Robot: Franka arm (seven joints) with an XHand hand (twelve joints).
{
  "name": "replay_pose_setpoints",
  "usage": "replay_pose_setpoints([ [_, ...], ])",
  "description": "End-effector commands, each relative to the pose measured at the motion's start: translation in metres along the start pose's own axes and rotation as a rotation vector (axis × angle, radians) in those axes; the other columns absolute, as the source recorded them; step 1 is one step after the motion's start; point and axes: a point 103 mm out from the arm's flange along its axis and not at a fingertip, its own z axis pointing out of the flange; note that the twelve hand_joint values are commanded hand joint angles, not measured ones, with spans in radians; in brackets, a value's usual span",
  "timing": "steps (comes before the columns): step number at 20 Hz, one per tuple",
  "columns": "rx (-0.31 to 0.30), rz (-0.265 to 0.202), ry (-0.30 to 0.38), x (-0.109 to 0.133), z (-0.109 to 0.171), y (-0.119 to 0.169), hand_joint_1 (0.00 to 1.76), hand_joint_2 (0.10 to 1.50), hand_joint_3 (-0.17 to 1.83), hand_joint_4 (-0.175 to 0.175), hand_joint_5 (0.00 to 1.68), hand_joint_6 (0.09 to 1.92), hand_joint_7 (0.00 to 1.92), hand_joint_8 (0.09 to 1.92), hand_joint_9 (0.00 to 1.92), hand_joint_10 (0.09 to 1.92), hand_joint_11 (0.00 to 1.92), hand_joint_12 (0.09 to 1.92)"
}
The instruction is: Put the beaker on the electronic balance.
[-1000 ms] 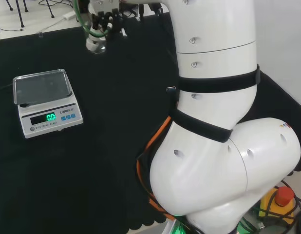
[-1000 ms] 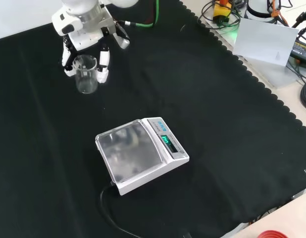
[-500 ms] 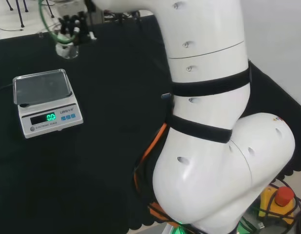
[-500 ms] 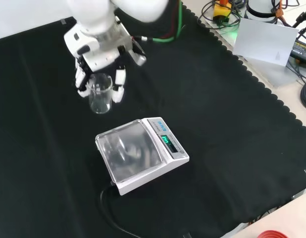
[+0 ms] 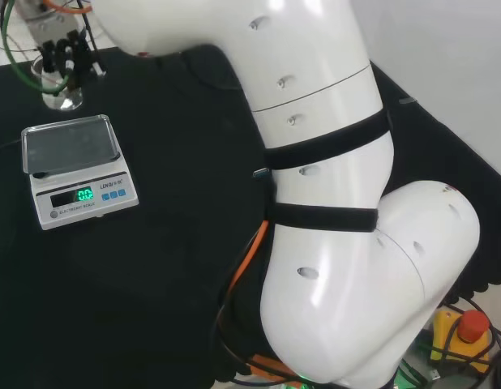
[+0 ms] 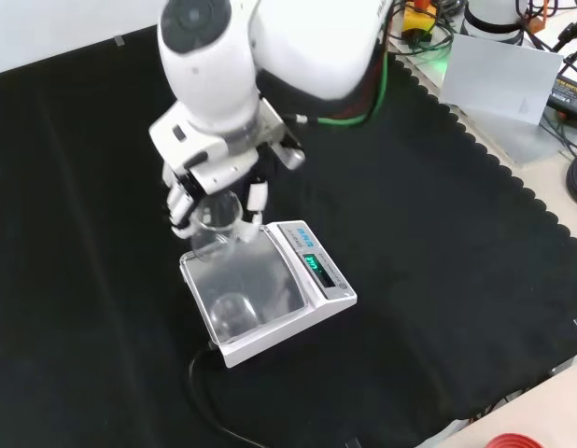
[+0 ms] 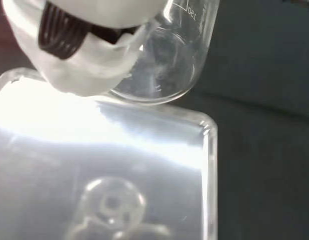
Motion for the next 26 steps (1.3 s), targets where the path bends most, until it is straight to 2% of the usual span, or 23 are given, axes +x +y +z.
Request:
replay_pose_setpoints([
  [1, 0.046, 0.003, 0.014, 0.004, 0.013, -0.016, 1.18, 0.85, 0.05, 0.044, 0.95, 0.83, 1.03, 0.80, 1.33, 0.35, 1.12, 0.93],
  [5, 0.055, 0.009, 0.029, -0.005, 0.019, -0.027, 1.18, 0.85, 0.05, 0.045, 0.95, 0.83, 1.03, 0.80, 1.34, 0.35, 1.12, 0.93],
  [14, 0.073, -0.029, 0.032, 0.002, 0.037, -0.042, 1.17, 0.84, 0.06, 0.047, 0.96, 0.82, 1.03, 0.80, 1.33, 0.35, 1.11, 0.94],
  [21, 0.090, -0.052, 0.036, 0.018, 0.051, -0.039, 1.17, 0.83, 0.07, 0.048, 0.96, 0.82, 1.03, 0.80, 1.34, 0.34, 1.10, 0.94],
  [26, 0.087, -0.053, 0.036, 0.023, 0.056, -0.025, 1.17, 0.82, 0.10, 0.049, 0.97, 0.80, 1.03, 0.79, 1.34, 0.34, 1.09, 0.95],
])
